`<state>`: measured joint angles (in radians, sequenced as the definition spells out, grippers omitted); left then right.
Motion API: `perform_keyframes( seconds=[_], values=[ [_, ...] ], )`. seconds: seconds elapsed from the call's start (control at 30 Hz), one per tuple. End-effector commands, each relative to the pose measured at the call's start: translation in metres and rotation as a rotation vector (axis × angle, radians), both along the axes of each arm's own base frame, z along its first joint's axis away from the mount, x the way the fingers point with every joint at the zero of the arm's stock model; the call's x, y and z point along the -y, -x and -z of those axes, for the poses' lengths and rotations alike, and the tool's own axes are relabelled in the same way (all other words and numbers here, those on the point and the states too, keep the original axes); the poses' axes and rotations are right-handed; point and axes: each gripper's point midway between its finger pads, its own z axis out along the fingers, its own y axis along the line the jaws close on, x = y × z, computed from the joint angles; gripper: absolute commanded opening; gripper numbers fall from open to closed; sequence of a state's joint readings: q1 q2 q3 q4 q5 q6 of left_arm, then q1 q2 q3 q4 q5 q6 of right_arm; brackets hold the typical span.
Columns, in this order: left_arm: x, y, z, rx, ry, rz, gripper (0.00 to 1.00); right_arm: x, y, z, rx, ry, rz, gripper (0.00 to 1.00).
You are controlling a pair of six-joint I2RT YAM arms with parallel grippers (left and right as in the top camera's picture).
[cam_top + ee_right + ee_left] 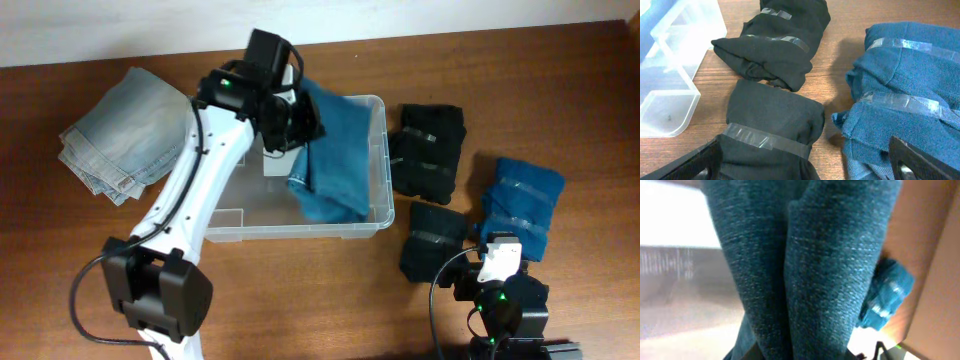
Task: Pack container
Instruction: 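Lift the dark blue jeans with the left gripper and lower into box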
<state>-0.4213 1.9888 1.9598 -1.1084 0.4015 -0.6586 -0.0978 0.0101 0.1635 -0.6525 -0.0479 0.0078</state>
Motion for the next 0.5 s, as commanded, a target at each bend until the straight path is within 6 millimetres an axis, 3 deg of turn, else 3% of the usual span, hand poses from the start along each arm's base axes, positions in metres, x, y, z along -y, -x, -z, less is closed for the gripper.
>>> perform_keyframes(
  seconds=[0.0, 0.23, 0.47],
  values=[
    [0.009, 0.007, -0.005, -0.02, 0.021, 0.003, 0.01, 0.0, 0.0, 0.001, 0.001, -0.01, 0.003, 0.98],
    [-0.01, -0.003, 0.006, 0.01, -0.096, -0.06, 0.01, 0.0, 0.0, 0.002, 0.0, -0.01, 0.003, 0.98],
    [-0.007, -0.007, 0.023, -0.038, -0.096, -0.085, 0.0, 0.0, 0.0, 0.002, 0.0, -0.01, 0.003, 0.98]
  ],
)
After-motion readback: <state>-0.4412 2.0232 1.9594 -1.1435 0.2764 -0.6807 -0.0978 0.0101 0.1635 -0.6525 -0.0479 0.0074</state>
